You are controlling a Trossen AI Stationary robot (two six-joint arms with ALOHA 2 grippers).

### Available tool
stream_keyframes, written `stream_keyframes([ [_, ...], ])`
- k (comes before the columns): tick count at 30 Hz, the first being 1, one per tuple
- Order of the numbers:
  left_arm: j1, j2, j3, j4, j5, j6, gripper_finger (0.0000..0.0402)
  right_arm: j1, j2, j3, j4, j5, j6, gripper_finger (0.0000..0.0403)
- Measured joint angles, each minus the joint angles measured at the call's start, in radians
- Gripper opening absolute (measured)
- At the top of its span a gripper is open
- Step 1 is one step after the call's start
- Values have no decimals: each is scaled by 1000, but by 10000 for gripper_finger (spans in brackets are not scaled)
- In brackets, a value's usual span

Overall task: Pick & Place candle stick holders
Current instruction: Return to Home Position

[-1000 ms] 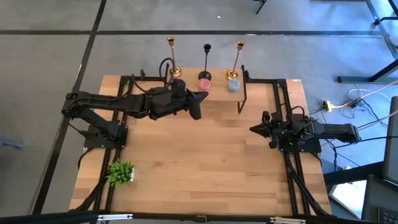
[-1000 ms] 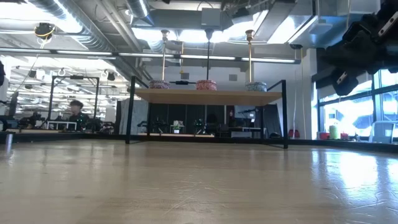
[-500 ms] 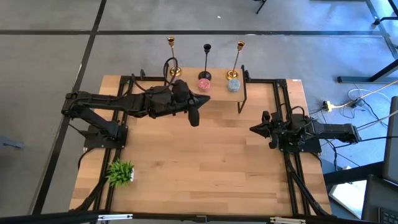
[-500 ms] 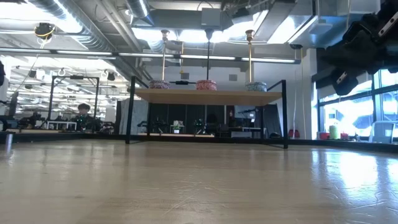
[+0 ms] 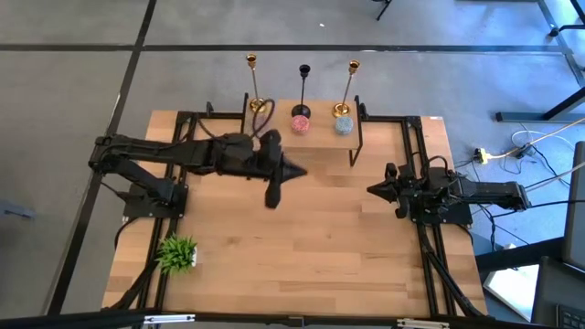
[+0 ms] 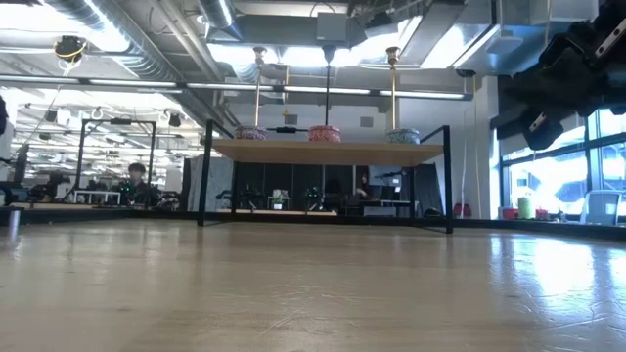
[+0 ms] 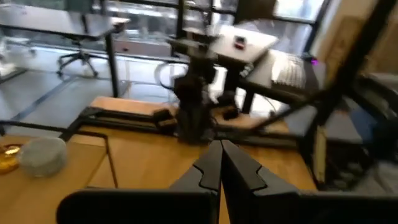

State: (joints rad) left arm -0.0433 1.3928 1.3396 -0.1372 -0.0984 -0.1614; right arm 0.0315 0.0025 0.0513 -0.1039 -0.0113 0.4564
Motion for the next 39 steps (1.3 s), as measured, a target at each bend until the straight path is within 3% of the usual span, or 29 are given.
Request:
stream_keyframes([
  [4, -47, -57, -13, -63, 4, 79, 2, 0, 0, 0, 0, 0, 0, 0],
  [7, -64, -153, -94, -54, -18, 104, 2, 0, 0, 0, 0, 0, 0, 0],
  [13, -51, -403, -386, 55, -91, 43, 2, 0, 0, 0, 0, 0, 0, 0],
  [21, 5, -705, -797, 384, -12, -31, 2, 0, 0, 0, 0, 1, -1, 0],
  [24, 20, -827, -923, 416, -15, 19, 2, 0, 0, 0, 0, 1, -1, 0],
  [27, 20, -945, -1027, 418, -63, -31, 2, 0, 0, 0, 0, 1, -1, 0],
  [39, 19, -1206, -1276, 418, -59, -23, 2, 0, 0, 0, 0, 1, -1, 1],
])
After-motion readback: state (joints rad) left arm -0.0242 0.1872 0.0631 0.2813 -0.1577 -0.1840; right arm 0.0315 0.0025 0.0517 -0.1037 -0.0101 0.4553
